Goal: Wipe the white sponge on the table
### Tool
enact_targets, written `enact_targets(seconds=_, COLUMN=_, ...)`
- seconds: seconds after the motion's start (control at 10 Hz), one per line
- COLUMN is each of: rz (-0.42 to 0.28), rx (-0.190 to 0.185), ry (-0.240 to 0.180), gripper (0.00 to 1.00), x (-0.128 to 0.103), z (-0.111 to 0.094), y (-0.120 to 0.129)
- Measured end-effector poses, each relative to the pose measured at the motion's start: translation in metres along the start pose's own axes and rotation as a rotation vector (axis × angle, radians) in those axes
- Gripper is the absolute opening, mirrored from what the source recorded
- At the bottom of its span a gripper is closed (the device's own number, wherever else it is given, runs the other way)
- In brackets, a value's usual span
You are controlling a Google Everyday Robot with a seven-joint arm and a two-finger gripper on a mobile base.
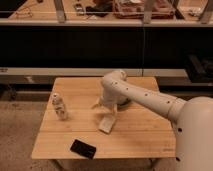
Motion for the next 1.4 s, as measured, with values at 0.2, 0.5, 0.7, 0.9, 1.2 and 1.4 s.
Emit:
enact_targets(seconds=0.2, rz=0.023, rx=-0.013, ry=0.043, gripper=0.8, x=0.011, z=-0.01, y=0.018)
enact_targets(seconds=0.5, rz=0.023, rx=-0.007, ry=0.05, gripper=0.8, x=0.012, z=-0.013, y=0.022)
enact_targets(seconds=0.7, rz=0.026, rx=-0.013, ry=0.052, gripper=0.8, x=0.013, z=-0.013, y=0.025)
enact_targets(seconds=0.9, rz=0.042, rx=-0.06, ry=0.063, gripper=0.8, x=0.014, z=-0.008, y=0.03)
enact_targets(seconds=1.2, rz=0.163, rx=-0.26, ry=0.093, gripper=0.8, x=0.005, z=0.014, y=0.067)
enact_targets(seconds=1.4, rz=0.2, rx=-0.303, ry=0.094, gripper=0.8, x=-0.008, z=0.026, y=0.069)
